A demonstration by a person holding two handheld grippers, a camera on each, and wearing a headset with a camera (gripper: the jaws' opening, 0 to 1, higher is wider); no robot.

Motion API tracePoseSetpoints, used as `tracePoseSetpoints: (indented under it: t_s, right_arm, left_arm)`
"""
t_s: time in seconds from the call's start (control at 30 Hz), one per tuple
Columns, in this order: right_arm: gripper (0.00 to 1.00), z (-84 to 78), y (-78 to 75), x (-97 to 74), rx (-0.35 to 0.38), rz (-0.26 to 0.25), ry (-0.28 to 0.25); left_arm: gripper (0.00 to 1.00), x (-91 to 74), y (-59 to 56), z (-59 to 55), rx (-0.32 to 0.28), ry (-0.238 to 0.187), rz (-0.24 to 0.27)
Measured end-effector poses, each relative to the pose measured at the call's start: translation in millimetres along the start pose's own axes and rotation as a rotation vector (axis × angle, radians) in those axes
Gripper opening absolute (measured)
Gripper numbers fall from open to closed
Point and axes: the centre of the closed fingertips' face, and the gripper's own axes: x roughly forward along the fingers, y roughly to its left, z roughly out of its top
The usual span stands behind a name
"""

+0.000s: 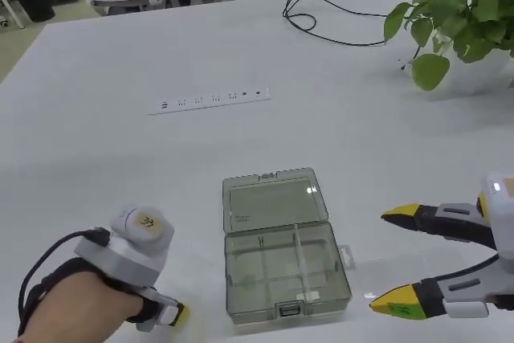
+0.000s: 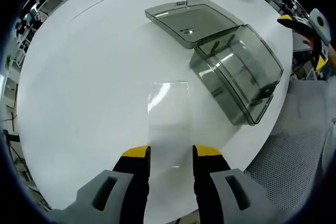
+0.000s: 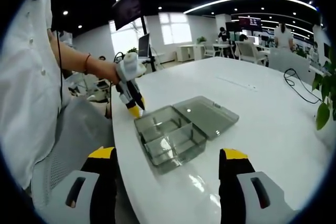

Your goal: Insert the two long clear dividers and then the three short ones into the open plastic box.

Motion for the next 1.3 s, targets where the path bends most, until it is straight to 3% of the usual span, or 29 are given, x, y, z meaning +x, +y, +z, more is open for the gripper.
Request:
tracePoseSetpoints:
  t_s: [0.17,0.7,1.07,1.27,1.3]
  right_arm:
    - [0.8,-0.1,0.7,-0.2,-0.001,0.0,0.006]
    - [0.77,9.8,7.2,3.0,-0.003,0.001,0.023]
    - [0.76,31.0,13.8,12.5,0.009,0.005,0.014]
    - [0.71,39.4,17.3,21.2,0.056,-0.011,0.049]
    - [0.71,44.1,18.6,23.0,0.046,-0.011,0.035]
  left_arm:
    - [0.3,-2.3,-1.8,0.5,-0.028,-0.023,-0.016]
    - [0.3,-26.1,-8.3,13.1,-0.145,-0.176,-0.09]
    - [0.3,-48.8,-24.5,35.1,-0.196,-0.3,-0.159]
    - [0.3,-60.2,-39.4,51.3,-0.214,-0.372,-0.218]
    - [0.3,-62.2,-42.9,52.9,-0.214,-0.379,-0.224]
